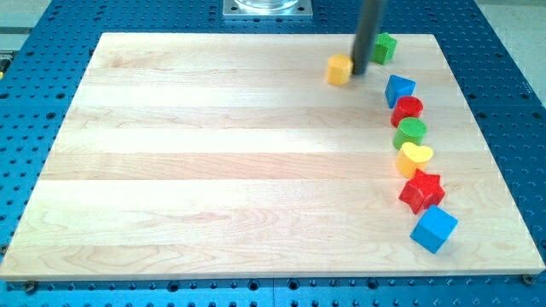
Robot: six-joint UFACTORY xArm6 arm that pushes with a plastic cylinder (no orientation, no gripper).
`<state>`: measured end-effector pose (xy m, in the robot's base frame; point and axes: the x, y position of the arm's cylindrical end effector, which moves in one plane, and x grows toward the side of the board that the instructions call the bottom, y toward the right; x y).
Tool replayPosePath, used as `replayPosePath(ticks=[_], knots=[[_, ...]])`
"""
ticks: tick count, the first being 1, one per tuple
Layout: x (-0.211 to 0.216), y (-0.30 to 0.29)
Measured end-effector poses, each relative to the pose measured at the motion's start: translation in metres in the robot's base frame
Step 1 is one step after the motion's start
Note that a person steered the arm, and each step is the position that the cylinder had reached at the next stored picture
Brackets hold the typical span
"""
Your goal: Place the yellow hexagon at the top center of the board
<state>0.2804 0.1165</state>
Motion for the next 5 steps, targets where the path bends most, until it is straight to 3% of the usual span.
replayPosePath(ticks=[1,2,3,5], knots=[[0.032,0.02],[0.068,-0.002],[0.015,-0.023],[0.036,-0.077]])
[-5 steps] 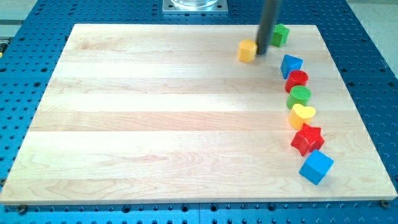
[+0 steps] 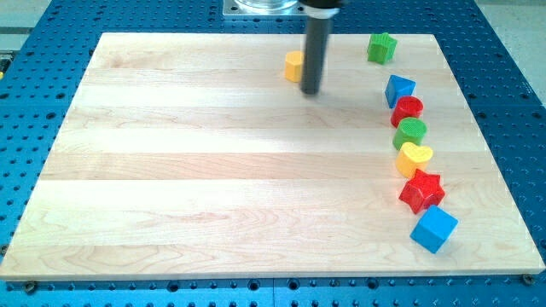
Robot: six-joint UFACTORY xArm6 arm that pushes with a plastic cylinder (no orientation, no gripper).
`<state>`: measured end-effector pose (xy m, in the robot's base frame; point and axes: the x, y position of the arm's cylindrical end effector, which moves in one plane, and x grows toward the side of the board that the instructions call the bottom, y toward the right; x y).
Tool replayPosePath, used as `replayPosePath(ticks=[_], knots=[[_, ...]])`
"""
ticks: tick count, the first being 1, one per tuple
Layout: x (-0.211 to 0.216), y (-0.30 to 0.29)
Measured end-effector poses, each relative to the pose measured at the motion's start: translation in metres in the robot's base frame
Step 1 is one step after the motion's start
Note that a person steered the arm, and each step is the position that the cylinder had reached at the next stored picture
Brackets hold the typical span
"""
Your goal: Place the yellow hexagon at the top center of the board
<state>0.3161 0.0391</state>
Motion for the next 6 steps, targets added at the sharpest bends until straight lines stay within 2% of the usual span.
replayPosePath(ticks=[1,2,3,4,6], knots=[[-0.064,-0.021],[-0.048,0.006],[-0.067,0.042],[-0.087,0.043],[-0.085,0.007]])
